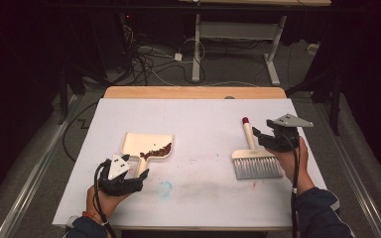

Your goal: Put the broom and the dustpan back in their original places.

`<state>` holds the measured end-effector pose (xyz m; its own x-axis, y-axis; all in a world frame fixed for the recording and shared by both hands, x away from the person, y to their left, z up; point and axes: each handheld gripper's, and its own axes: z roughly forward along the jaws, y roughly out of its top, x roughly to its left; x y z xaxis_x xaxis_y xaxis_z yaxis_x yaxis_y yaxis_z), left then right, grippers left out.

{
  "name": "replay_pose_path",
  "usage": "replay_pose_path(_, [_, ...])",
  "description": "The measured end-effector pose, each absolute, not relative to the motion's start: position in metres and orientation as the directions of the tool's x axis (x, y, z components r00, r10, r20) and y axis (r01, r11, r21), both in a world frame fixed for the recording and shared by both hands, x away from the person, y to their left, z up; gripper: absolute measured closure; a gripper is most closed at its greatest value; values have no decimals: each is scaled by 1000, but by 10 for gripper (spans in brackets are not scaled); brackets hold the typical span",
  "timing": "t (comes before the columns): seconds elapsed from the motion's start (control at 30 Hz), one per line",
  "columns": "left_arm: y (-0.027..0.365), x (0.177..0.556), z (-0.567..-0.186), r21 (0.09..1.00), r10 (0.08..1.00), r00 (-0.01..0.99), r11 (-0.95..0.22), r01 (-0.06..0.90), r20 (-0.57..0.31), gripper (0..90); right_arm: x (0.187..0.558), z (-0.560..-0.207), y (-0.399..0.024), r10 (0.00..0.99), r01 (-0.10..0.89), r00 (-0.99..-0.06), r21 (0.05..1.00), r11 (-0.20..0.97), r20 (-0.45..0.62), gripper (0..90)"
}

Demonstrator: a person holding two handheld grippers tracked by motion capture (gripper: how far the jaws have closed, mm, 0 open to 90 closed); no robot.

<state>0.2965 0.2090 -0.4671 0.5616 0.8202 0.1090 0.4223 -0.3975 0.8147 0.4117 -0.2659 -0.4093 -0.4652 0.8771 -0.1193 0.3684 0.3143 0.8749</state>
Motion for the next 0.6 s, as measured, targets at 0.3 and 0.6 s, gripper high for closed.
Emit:
replay_pose_path(0.3, [216, 290, -470, 805, 801, 586, -425, 415, 121, 190, 401, -396, -262, 864, 291, -493, 917, 273, -100, 226])
replay_pose_path(0.6, [213, 285, -468, 807, 776, 617, -447, 387, 134, 189, 390, -388, -257, 844, 232, -517, 927, 295, -139, 177])
